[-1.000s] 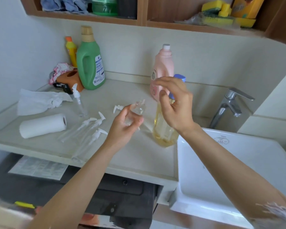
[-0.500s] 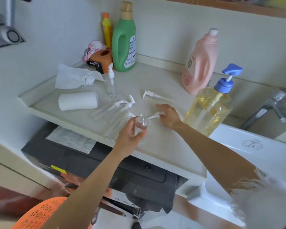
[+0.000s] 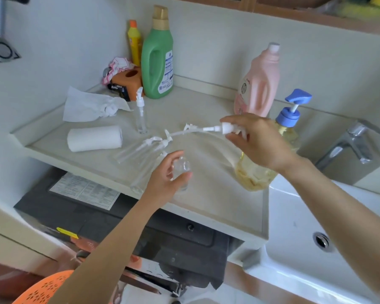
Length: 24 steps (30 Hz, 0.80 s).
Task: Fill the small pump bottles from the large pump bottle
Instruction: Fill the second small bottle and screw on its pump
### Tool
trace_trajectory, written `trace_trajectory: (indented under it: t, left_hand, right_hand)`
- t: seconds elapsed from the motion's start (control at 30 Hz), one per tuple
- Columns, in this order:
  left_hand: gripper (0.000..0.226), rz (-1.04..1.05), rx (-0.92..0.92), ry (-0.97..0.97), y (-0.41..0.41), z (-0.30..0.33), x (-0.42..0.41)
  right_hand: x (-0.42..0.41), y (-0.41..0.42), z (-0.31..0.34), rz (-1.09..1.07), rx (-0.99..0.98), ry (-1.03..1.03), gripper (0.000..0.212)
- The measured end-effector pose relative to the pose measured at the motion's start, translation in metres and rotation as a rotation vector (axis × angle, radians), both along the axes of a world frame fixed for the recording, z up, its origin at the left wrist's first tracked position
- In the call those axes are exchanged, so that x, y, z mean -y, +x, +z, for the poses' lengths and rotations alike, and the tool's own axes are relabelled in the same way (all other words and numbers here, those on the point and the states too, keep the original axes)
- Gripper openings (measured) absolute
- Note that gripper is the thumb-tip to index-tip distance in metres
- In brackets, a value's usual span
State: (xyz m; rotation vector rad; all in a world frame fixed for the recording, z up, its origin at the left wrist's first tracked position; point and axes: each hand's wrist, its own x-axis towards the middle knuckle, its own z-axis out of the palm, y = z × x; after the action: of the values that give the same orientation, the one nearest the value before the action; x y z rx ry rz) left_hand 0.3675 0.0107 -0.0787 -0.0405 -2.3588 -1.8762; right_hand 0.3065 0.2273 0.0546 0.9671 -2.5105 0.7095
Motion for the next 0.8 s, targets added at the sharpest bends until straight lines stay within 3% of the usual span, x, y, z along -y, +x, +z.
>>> trace_trajectory:
  t: [0.13, 0.43, 0.63, 0.73, 0.8]
  left_hand:
    - [0.041, 0.053, -0.107, 0.026, -0.005, 0.013, -0.005]
    - [0.043, 0.064, -0.064, 0.004, -0.009, 0.007, -0.003]
    - [0.042, 0.065, -0.045, 0.061, -0.009, 0.004, -0.004]
    - [0.042, 0.089, -0.045, 0.079, -0.010, 0.001, -0.007]
    - [0.026, 0.101, -0.050, 0.068, -0.009, 0.001, -0.009]
  right_hand:
    - [-0.014, 0.012, 0.020, 0.039, -0.001, 0.121, 0.028]
    - [-0.020, 0.009, 0.003, -0.010, -0.002, 0.307, 0.027]
    - [0.021, 0.000, 0.021, 0.249, 0.083, 0.322, 0.022]
    - [0.051, -0.013, 0.014, 0.251, 0.154, 0.458, 0.027]
    - [0.070, -0.014, 0.002, 0.275, 0.184, 0.585, 0.026]
